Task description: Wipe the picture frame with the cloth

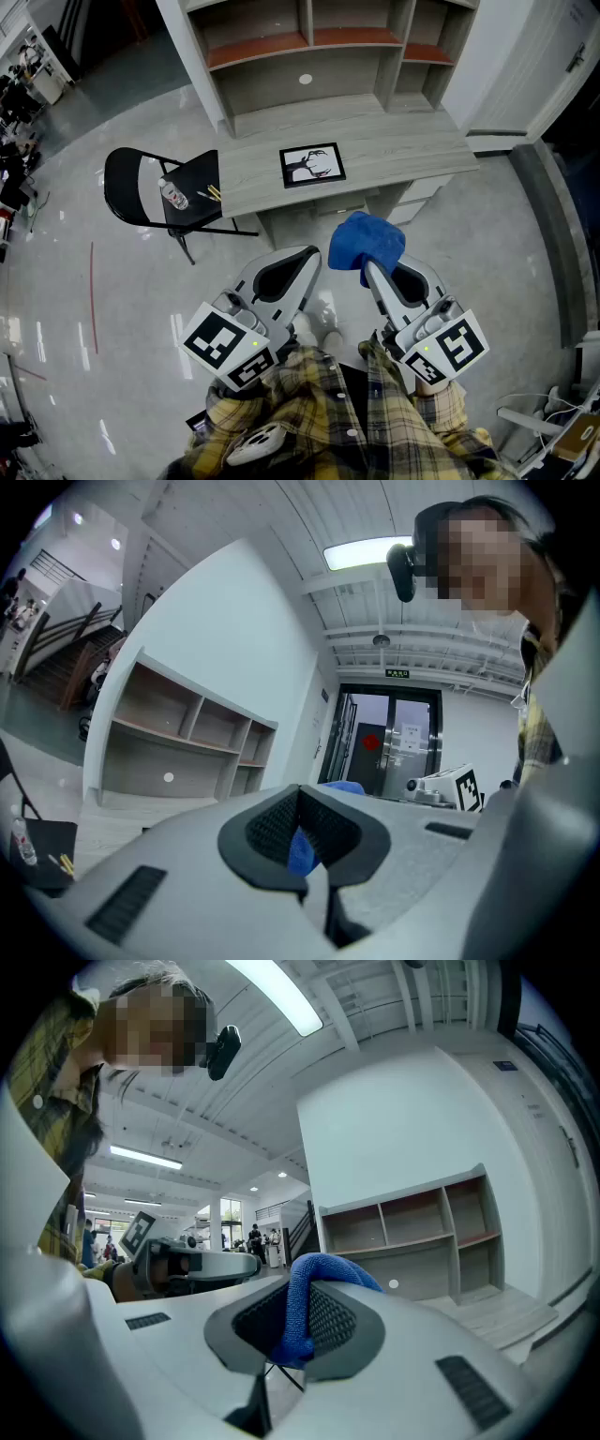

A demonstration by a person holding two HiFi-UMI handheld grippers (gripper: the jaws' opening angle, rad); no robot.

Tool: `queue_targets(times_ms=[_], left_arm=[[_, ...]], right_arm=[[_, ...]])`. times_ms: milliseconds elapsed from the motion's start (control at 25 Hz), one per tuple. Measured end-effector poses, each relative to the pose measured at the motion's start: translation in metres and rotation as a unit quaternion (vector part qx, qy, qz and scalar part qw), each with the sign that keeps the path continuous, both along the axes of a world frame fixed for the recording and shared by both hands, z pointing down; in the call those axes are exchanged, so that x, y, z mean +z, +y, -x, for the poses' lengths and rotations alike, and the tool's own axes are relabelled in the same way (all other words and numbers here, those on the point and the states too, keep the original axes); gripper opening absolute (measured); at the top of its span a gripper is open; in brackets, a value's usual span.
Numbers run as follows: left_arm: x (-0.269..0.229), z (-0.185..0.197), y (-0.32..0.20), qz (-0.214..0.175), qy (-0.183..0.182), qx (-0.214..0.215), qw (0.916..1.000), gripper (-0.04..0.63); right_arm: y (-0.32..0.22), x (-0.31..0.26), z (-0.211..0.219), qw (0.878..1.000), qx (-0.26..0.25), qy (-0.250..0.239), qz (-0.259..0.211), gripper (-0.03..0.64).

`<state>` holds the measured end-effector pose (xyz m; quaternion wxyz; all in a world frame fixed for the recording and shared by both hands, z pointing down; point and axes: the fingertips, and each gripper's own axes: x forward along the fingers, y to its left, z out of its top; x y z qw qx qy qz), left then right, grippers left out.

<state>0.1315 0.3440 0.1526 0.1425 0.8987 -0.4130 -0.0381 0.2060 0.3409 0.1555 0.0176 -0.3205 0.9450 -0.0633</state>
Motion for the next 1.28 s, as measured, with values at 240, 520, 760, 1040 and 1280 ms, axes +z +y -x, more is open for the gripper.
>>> queue_targets(times_ms=[240,520,760,1040,1280], left_arm=[[0.000,0.004,-0.005,-0.001,0.001,0.001,1.0000,0.005],[0.006,0.019,-0.015,0.003,0.006,0.001,1.0000,0.005],[0.012,0.046,-0.032,0.005,0.006,0.001,1.0000,0.005],[0.019,0.076,-0.045,0.005,0.002,0.006,1.0000,0.005],[0.035,0.088,-0.067,0.024,0.005,0.002,0.9997,0.005]], right_arm=[[-0.004,0.000,0.003,1.000,0.004,0.000,0.000,0.046],[-0.014,0.004,0.009,1.000,0.018,-0.005,0.007,0.046],[-0.030,0.011,0.025,0.999,0.032,-0.007,0.014,0.046],[-0.045,0.017,0.038,0.998,0.061,-0.012,0.015,0.046],[-0.064,0.031,0.036,0.997,0.069,-0.004,0.036,0.046]])
